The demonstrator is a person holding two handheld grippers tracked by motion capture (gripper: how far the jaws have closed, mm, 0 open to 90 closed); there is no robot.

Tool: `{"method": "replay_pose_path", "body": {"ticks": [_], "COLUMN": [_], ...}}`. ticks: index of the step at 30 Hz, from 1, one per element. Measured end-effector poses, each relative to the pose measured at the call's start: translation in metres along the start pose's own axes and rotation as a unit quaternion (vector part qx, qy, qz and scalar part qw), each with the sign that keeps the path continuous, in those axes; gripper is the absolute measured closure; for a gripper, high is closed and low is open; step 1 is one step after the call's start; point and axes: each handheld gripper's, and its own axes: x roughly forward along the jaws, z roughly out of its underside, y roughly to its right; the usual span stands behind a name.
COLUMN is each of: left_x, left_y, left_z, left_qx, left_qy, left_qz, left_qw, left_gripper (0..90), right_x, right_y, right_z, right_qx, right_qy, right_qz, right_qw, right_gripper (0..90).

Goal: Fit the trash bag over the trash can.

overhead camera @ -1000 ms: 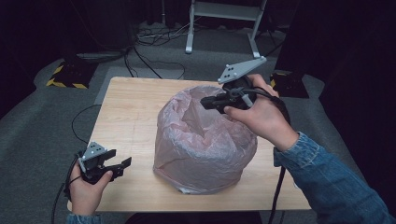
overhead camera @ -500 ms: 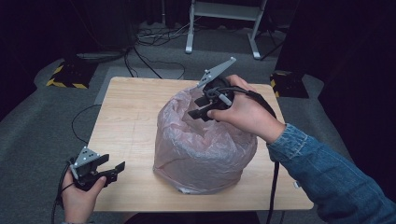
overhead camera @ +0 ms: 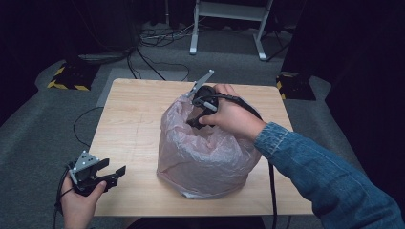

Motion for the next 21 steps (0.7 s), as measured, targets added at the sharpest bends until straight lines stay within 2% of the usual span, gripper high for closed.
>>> {"method": "replay_pose_path", "body": {"ticks": [4, 9, 12, 15, 17, 19, 21], "left_x": [0.003, 0.005, 0.004, 0.005, 0.005, 0.006, 0.006], "left_y": [-0.001, 0.000, 0.000, -0.001, -0.001, -0.001, 0.000], "left_z": [-0.001, -0.002, -0.002, -0.001, -0.001, 0.000, 0.000], "left_qx": [0.000, 0.005, 0.003, 0.001, 0.001, 0.002, 0.001], "left_qy": [-0.002, -0.002, -0.001, -0.001, -0.003, -0.004, -0.004], "left_qz": [0.002, 0.005, 0.005, 0.004, 0.004, 0.003, 0.004], "left_qw": [1.0000, 1.0000, 1.0000, 1.0000, 1.0000, 1.0000, 1.0000], "left_gripper": [30.3, 30.3, 30.2, 30.3, 30.2, 30.2, 30.2], "right_x": [0.021, 0.040, 0.048, 0.053, 0.056, 0.057, 0.058], "right_y": [-0.002, -0.008, -0.010, -0.012, -0.012, -0.012, -0.012], "right_z": [0.002, 0.005, 0.007, 0.010, 0.011, 0.013, 0.014], "right_qx": [-0.001, -0.003, 0.001, -0.008, -0.003, -0.008, -0.003], "right_qy": [0.007, -0.005, -0.014, -0.029, -0.035, -0.040, -0.045], "right_qz": [-0.017, -0.001, -0.003, -0.004, -0.010, -0.010, -0.013], "right_qw": [0.9998, 1.0000, 0.9999, 0.9996, 0.9993, 0.9991, 0.9989], "right_gripper": [22.7, 21.3, 21.9, 23.3, 23.4, 23.4, 24.1]}}
